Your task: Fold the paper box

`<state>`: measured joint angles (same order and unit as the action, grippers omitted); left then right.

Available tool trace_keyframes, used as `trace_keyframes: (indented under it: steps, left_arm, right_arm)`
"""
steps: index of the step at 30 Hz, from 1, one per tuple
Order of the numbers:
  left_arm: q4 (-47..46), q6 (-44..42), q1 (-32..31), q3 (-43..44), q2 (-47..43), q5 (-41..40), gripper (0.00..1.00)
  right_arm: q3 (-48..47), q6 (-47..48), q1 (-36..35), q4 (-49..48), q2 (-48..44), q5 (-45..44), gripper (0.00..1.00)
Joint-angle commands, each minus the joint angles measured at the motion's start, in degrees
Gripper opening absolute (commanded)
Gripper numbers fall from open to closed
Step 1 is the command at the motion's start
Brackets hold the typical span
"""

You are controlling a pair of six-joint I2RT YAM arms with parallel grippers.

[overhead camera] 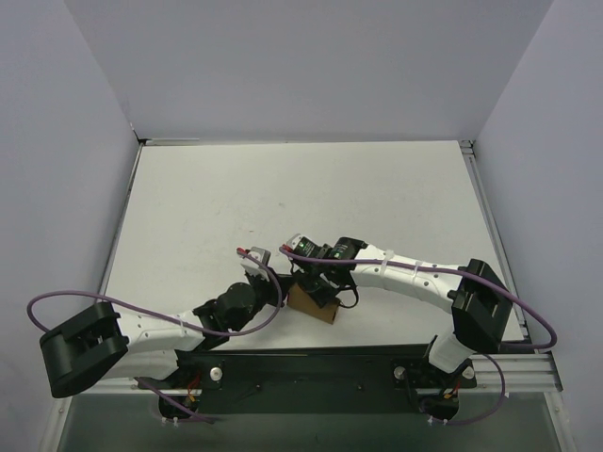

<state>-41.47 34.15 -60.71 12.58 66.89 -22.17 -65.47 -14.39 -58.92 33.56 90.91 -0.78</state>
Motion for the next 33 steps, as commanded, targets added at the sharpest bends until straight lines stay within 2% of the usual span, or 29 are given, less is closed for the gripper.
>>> trace_keyframes:
  steps: [1,7,11,15,22,33]
  left_arm:
    - [6.58,-1.8,-2.66,-0.28,-1.5,4.69,0.0]
    - [4.57,-10.76,-1.7,1.66,-0.72,3.37,0.0]
    - [-3.49,-12.79,1.11,-0.62,2.27,6.16,0.0]
    - [-10.81,-12.88,2.96,-2.47,7.18,9.07,0.0]
    - [-19.77,-11.83,2.96,-3.96,14.84,9.25,0.0]
    - [-23.56,-7.44,1.38,-4.23,20.9,8.38,0.0]
  right_arm:
    - [-3.35,-2.23,2.31,-9.82,-1.97,-14.43,0.0]
    - [-2.47,6.02,1.79,-15.8,-2.15,-19.6,0.0]
    - [-0.71,9.37,1.43,-21.16,-1.97,-21.89,0.0]
    - [0.08,10.17,1.0,-23.19,-1.18,-23.13,0.0]
    - [0.52,9.3,-0.41,-24.33,1.1,-24.45,0.0]
    - [-0.18,6.92,-0.59,-23.89,2.95,-23.84,0.0]
